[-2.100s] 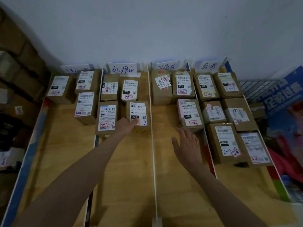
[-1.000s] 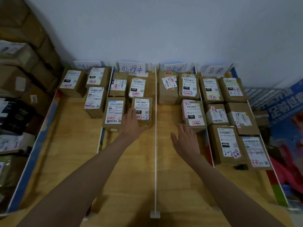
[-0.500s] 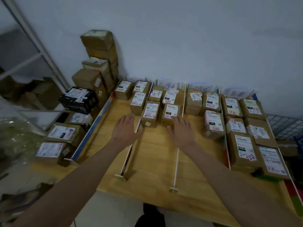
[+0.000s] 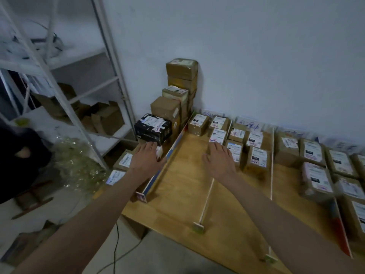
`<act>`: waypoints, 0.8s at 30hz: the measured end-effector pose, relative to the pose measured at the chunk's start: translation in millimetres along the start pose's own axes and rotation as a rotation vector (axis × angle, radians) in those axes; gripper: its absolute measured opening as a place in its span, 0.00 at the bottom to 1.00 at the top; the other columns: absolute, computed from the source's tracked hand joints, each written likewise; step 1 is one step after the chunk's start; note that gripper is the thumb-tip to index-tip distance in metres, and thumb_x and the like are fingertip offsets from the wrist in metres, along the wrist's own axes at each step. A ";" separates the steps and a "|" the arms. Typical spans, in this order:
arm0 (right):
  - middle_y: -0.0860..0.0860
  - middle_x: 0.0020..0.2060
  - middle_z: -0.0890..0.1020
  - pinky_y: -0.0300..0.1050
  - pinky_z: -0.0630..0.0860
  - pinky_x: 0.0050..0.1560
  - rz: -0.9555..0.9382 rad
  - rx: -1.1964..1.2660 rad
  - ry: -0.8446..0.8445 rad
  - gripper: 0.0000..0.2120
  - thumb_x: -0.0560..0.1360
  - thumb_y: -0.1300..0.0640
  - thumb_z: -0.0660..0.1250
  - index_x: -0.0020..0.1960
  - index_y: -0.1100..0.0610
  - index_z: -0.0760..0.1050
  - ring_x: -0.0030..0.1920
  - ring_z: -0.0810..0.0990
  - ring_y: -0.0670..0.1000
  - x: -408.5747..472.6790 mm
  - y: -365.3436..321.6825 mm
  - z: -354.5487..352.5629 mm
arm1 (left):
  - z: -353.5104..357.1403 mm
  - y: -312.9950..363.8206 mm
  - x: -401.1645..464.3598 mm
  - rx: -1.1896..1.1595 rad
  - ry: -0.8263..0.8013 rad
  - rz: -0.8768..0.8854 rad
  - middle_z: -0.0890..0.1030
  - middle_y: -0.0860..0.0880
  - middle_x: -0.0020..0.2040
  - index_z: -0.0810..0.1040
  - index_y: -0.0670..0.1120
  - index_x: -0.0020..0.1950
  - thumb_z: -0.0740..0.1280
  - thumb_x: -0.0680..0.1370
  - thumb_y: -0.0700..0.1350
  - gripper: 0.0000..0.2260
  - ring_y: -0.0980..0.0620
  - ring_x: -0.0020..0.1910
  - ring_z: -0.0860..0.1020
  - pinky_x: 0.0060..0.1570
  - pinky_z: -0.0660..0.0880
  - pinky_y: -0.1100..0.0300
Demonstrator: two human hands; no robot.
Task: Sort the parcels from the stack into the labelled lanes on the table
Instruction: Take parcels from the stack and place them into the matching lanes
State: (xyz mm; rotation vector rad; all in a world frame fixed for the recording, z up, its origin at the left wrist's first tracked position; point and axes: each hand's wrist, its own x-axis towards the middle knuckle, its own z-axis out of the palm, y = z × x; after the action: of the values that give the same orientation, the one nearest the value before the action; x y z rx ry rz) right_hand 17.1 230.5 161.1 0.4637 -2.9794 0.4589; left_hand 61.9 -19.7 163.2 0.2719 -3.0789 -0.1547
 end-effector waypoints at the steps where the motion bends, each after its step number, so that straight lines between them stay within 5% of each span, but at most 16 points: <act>1: 0.54 0.70 0.71 0.52 0.62 0.72 0.000 0.004 -0.004 0.23 0.82 0.46 0.56 0.74 0.55 0.64 0.71 0.67 0.56 6.5 -15.0 7.7 | -1.0 -18.2 5.2 -0.005 0.005 -0.001 0.66 0.46 0.76 0.60 0.45 0.78 0.57 0.79 0.64 0.33 0.45 0.74 0.64 0.74 0.59 0.49; 11: 0.55 0.69 0.72 0.51 0.63 0.71 0.122 0.078 -0.045 0.24 0.82 0.47 0.56 0.75 0.56 0.63 0.69 0.69 0.56 50.5 -133.2 71.1 | -2.2 -158.3 51.4 0.021 -0.078 0.028 0.65 0.44 0.76 0.61 0.45 0.78 0.57 0.80 0.62 0.31 0.44 0.75 0.64 0.75 0.58 0.50; 24: 0.56 0.68 0.72 0.52 0.65 0.71 0.195 0.068 -0.062 0.24 0.82 0.47 0.56 0.74 0.58 0.63 0.69 0.70 0.57 148.4 -158.3 111.2 | 11.4 -192.2 165.3 -0.098 -0.111 0.048 0.68 0.43 0.74 0.63 0.44 0.76 0.56 0.81 0.62 0.30 0.44 0.73 0.66 0.74 0.61 0.47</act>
State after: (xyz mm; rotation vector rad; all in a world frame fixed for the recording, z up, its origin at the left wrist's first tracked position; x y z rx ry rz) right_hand -79.6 10.6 119.6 0.1958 -3.0915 0.5738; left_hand -68.1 -236.2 138.2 0.1910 -3.1713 -0.3279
